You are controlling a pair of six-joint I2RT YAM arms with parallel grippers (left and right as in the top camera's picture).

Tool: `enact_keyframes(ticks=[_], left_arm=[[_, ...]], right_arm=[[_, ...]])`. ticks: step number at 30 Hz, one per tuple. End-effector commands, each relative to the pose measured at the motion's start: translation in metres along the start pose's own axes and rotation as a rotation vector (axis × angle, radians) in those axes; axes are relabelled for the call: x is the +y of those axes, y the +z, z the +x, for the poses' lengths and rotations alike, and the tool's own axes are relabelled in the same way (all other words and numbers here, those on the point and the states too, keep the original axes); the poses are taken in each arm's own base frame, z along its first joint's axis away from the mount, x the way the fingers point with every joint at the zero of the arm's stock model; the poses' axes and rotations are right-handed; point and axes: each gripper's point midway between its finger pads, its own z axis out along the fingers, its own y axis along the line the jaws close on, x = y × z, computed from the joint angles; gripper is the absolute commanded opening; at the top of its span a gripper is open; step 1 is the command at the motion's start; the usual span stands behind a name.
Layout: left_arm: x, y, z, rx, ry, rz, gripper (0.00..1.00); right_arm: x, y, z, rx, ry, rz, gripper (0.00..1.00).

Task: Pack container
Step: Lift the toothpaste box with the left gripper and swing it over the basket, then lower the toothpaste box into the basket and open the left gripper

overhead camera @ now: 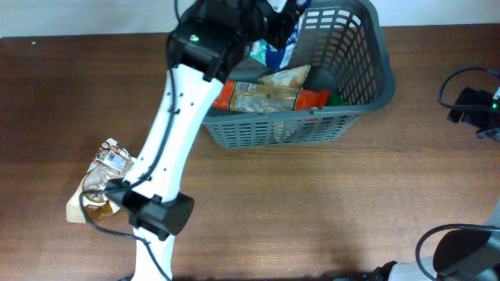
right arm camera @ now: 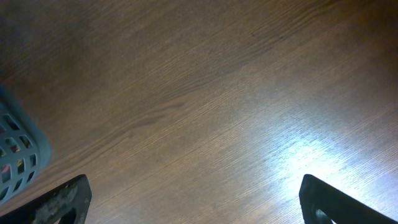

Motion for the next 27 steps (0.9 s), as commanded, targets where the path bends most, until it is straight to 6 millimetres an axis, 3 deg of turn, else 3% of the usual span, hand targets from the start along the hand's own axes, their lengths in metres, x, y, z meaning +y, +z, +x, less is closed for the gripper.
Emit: enact_keyframes(ticks=[1,6,16,23,27], left_arm=[[-0.015,0.016,0.014,0.039,0.008,0.067,0.06],[-0.015,0.035,0.052,0.157,0.022,0.087,0.06],[-0.014,0.053,0.111,0.339,0.101,0.133,0.11],[-0.007,0.057,0.13,0.396,0.109,0.136,0.15],[-0.001,0.056,0.133,0.405,0.099,0.13,0.36]], right_arm=[[-0.002,0.002,0.0,0.004,0.014,0.0,0.99],[-0.002,0.002,0.0,0.004,0.014,0.0,0.99],[-0.002,0.002,0.0,0.004,0.014,0.0,0.99],[-0.002,0.002,0.0,0.004,0.014,0.0,0.99],[-0.002,0.002,0.0,0.004,0.014,0.0,0.99]])
